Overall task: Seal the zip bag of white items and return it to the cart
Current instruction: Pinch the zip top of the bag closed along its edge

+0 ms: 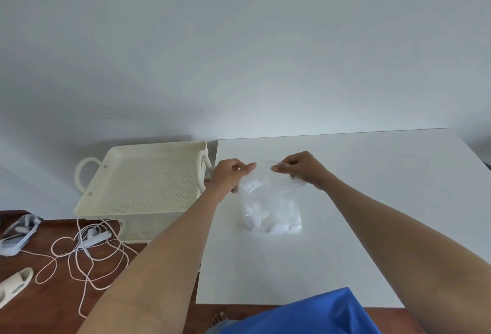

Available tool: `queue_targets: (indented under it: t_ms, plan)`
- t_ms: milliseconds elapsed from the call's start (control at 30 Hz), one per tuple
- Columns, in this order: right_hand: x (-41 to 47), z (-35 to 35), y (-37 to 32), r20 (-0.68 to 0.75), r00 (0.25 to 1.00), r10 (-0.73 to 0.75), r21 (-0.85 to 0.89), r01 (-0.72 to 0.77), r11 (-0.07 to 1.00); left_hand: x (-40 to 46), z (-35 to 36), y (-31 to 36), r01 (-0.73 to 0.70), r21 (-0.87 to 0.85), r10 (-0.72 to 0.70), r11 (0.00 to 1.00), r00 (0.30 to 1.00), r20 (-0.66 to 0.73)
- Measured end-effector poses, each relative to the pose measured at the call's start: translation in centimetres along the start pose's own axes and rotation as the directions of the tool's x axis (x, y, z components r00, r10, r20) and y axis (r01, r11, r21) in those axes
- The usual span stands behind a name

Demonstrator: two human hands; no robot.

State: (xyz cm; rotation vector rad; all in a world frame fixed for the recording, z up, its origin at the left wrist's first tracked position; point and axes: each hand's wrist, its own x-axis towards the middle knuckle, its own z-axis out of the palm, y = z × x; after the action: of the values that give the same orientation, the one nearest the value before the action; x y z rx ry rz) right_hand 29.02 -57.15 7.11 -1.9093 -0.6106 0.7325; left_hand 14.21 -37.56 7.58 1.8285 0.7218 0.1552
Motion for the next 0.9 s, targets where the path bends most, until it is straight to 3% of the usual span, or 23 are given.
queue_targets:
  t_ms: [167,367,533,767,900]
  plan:
    - [-0.7,-2.6,0.7,0.114,0.990,0.085,0.086,-0.095,0.992,-0.7,-1.9,-1.1,0.111,-0.102,-0.095,0.989,0.983,0.157]
    - [-1.9,-4.5,2.7,0.293,0.945,0.144,0.344,-0.245,0.906,-1.1,-3.2,-2.2,0.234,-0.291,-0.135,0.928,0.937,0.322]
    - [-3.1,-4.5,4.0,0.417,0.891,0.181,0.406,-0.360,0.840,-1.3,-3.5,-2.8,0.298,-0.307,-0.162,0.904,0.903,0.398]
    - [-3.3,-4.2,3.3,0.355,0.914,0.198,0.394,-0.338,0.854,-0.9,-3.7,-2.7,0.250,-0.312,-0.146,0.917,0.936,0.321]
    - [-3.1,-3.9,2.7,0.229,0.953,0.197,0.352,-0.270,0.896,-0.8,-4.0,-1.7,0.182,-0.302,-0.113,0.936,0.966,0.230]
